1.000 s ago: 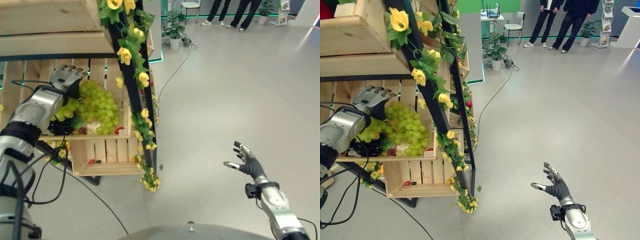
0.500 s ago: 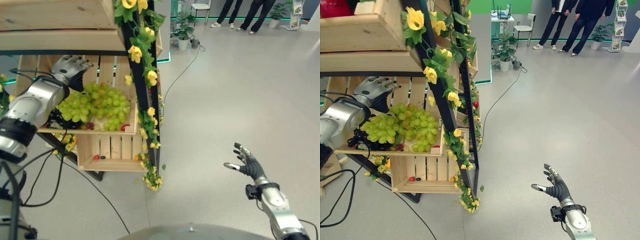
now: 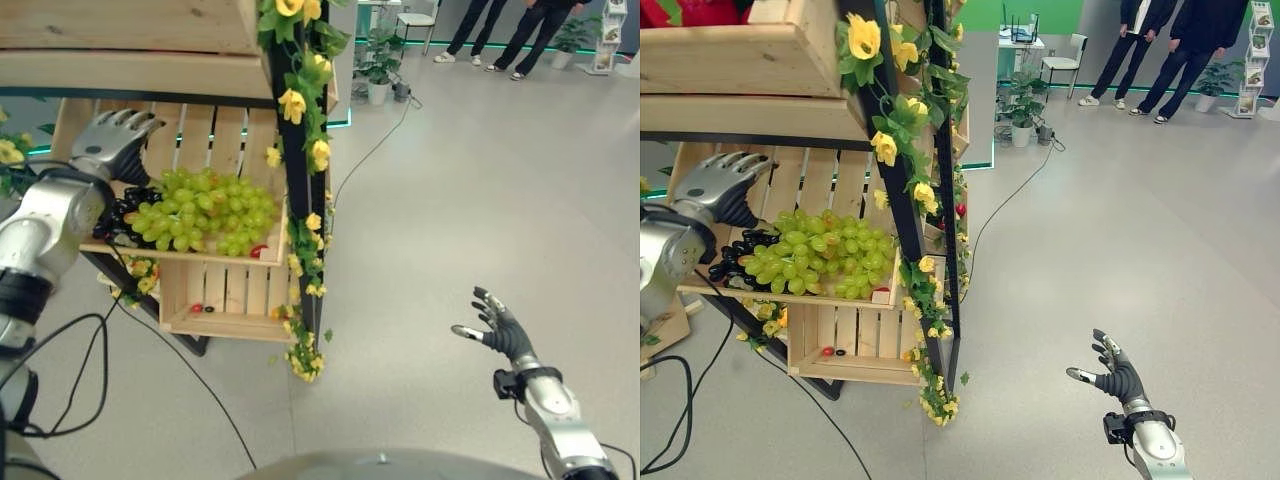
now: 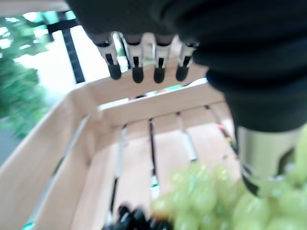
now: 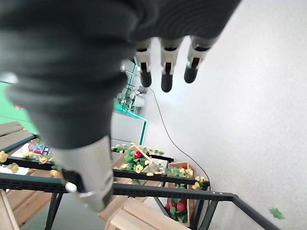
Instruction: Pick up the fruits from the basket on one side to the basket on the other side
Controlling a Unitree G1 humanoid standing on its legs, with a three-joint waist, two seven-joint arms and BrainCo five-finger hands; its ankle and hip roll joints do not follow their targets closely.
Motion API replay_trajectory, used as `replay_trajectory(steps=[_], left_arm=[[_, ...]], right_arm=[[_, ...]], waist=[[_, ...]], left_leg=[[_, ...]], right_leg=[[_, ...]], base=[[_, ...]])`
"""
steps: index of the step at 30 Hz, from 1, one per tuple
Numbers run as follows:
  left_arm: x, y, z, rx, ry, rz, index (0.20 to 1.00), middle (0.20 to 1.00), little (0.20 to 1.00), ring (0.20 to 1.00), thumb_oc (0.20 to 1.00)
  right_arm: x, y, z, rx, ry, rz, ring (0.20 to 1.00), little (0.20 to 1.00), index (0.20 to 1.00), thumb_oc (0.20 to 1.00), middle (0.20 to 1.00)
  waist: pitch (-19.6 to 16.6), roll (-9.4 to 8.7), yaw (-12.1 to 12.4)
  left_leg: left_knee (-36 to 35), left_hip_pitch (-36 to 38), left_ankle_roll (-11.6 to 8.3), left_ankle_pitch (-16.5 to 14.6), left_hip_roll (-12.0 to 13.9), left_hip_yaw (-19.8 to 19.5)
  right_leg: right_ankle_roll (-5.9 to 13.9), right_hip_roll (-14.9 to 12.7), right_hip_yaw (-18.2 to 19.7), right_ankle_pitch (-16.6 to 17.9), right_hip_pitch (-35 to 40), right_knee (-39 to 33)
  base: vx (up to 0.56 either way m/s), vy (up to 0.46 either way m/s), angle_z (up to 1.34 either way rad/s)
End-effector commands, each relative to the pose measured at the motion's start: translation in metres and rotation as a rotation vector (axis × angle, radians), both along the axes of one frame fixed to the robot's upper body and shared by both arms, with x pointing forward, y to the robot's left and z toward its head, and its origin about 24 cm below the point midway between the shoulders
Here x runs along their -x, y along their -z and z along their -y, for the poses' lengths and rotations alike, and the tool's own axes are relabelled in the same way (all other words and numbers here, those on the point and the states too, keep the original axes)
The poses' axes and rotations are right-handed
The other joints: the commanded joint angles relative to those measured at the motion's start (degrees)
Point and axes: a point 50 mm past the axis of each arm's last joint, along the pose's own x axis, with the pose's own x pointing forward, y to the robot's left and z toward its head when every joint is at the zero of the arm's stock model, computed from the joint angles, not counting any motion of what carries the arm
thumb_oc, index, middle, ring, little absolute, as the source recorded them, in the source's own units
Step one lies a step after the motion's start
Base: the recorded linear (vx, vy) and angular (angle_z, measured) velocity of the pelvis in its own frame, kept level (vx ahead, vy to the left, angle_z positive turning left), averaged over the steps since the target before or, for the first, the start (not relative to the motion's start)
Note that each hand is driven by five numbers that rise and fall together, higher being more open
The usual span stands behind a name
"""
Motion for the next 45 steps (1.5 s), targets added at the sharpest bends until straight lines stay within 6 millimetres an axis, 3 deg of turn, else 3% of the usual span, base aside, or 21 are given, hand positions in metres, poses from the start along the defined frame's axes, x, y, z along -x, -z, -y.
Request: replay_trajectory(steps=[1, 3, 6, 7, 8, 9, 10, 11, 12, 13, 20, 33, 45], left_arm=[[0.013, -0.024, -0.012, 0.121, -0.017, 0.198, 1.0, 1.0, 1.0, 1.0, 1.0], [0.028, -0.005, -0.019, 0.306, -0.005, 0.206, 1.0, 1.0, 1.0, 1.0, 1.0], [0.048, 0.032, -0.019, 0.722, 0.05, 0.235, 1.0, 1.0, 1.0, 1.0, 1.0], [0.054, 0.049, -0.013, 0.864, 0.072, 0.254, 1.0, 1.0, 1.0, 1.0, 1.0], [0.065, 0.079, 0.001, 1.147, 0.127, 0.25, 1.0, 1.0, 1.0, 1.0, 1.0], [0.066, 0.079, 0.0, 1.149, 0.126, 0.25, 1.0, 1.0, 1.0, 1.0, 1.0], [0.069, 0.096, 0.01, 1.321, 0.144, 0.27, 1.0, 1.0, 1.0, 1.0, 1.0], [0.076, 0.124, 0.029, 1.604, 0.169, 0.28, 1.0, 1.0, 1.0, 1.0, 1.0], [0.076, 0.125, 0.03, 1.605, 0.169, 0.281, 1.0, 1.0, 1.0, 1.0, 1.0], [0.077, 0.145, 0.049, 1.787, 0.187, 0.284, 1.0, 1.0, 1.0, 1.0, 1.0], [0.079, 0.155, 0.077, 1.842, 0.268, 0.229, 1.0, 1.0, 1.0, 1.0, 1.0], [0.077, 0.156, 0.085, 1.835, 0.274, 0.224, 1.0, 1.0, 1.0, 1.0, 1.0], [0.076, 0.156, 0.087, 1.809, 0.273, 0.222, 1.0, 1.0, 1.0, 1.0, 1.0]], right_arm=[[-0.011, -0.024, 0.011, 0.039, 0.032, 0.125, 1.0, 1.0, 1.0, 1.0, 1.0], [-0.013, -0.027, 0.011, 0.035, 0.034, 0.136, 1.0, 1.0, 1.0, 1.0, 1.0], [-0.015, -0.028, 0.012, 0.009, 0.06, 0.155, 1.0, 1.0, 1.0, 1.0, 1.0], [-0.017, -0.03, 0.01, -0.002, 0.062, 0.17, 1.0, 1.0, 1.0, 1.0, 1.0], [-0.019, -0.031, 0.01, -0.015, 0.074, 0.183, 1.0, 1.0, 1.0, 1.0, 1.0], [-0.019, -0.031, 0.01, -0.014, 0.073, 0.183, 1.0, 1.0, 1.0, 1.0, 1.0], [-0.021, -0.033, 0.009, -0.02, 0.073, 0.197, 1.0, 1.0, 1.0, 1.0, 1.0], [-0.022, -0.034, 0.008, -0.021, 0.077, 0.211, 1.0, 1.0, 1.0, 1.0, 1.0], [-0.022, -0.035, 0.008, -0.02, 0.077, 0.212, 1.0, 1.0, 1.0, 1.0, 1.0], [-0.024, -0.034, 0.004, -0.037, 0.087, 0.225, 1.0, 1.0, 1.0, 1.0, 1.0], [-0.03, -0.036, 0.003, -0.048, 0.11, 0.265, 1.0, 1.0, 1.0, 1.0, 1.0], [-0.034, -0.039, 0.0, -0.06, 0.109, 0.286, 1.0, 1.0, 1.0, 1.0, 1.0], [-0.034, -0.035, -0.004, -0.096, 0.108, 0.281, 1.0, 1.0, 1.0, 1.0, 1.0]], waist=[[-1.2, -0.23, 1.9], [-1.2, -0.07, 1.9], [-1.1, 0.08, 2.4], [-1.0, 0.01, 2.6], [-0.7, -0.05, 2.9], [-0.8, -0.01, 2.8], [-0.5, -0.22, 3.0], [-0.3, -0.34, 3.2], [-0.4, -0.3, 3.2], [-0.3, -0.69, 3.4], [-0.4, -1.08, 4.5], [-0.5, -0.76, 4.9], [-0.7, -0.55, 4.6]], left_leg=[[5.1, -2.5, -1.74, -4.1, 0.9, 1.0], [5.0, -2.6, -1.64, -3.8, 0.9, 0.9], [4.7, -2.6, -1.58, -3.5, 0.7, 0.5], [4.6, -2.8, -1.54, -3.4, 0.7, 0.4], [4.5, -2.8, -1.52, -3.4, 0.7, 0.0], [4.5, -3.0, -1.46, -3.2, 0.6, 0.0], [4.4, -3.0, -1.47, -3.3, 0.7, -0.2], [4.1, -3.2, -1.39, -2.9, 0.5, -0.8], [4.1, -3.5, -1.34, -2.7, 0.5, -0.8], [3.6, -3.8, -1.27, -2.4, 0.4, -1.3], [2.7, -5.0, -1.55, -1.4, 0.1, -3.2], [3.0, -5.7, -1.6, -1.3, -0.2, -5.0], [2.3, -5.4, -1.62, -1.0, -0.1, -4.6]], right_leg=[[5.55, -1.5, -1.1, -6.7, 0.8, 2.6], [5.38, -1.5, -1.1, -6.4, 0.7, 2.5], [5.17, -1.6, -1.4, -6.1, 0.8, 2.3], [5.02, -1.6, -1.5, -6.1, 0.7, 2.2], [4.83, -1.6, -1.7, -6.2, 0.8, 2.3], [4.8, -1.7, -1.7, -6.0, 0.6, 2.2], [4.72, -1.7, -1.8, -6.2, 0.7, 2.3], [4.52, -1.7, -2.1, -6.1, 0.4, 2.3], [4.5, -1.7, -2.1, -5.9, 0.2, 2.3], [4.4, -1.8, -2.5, -5.8, -0.1, 2.1], [4.21, -1.9, -4.6, -5.7, 0.0, 1.0], [3.74, -2.0, -6.4, -6.7, 0.2, 1.9], [3.79, -2.0, -5.8, -6.5, 0.3, 1.3]], base=[[0.0, 0.0, 0.0], [0.0, 0.006, 0.02], [0.0, 0.018, 0.07], [-0.01, 0.017, 0.12], [-0.02, 0.01, 0.1], [-0.01, 0.008, 0.08], [-0.03, 0.01, 0.1], [-0.02, 0.01, 0.12], [-0.04, 0.013, 0.14], [-0.03, 0.006, 0.15], [-0.02, -0.01, 0.18], [0.0, -0.009, 0.09], [0.0, 0.0, 0.0]])
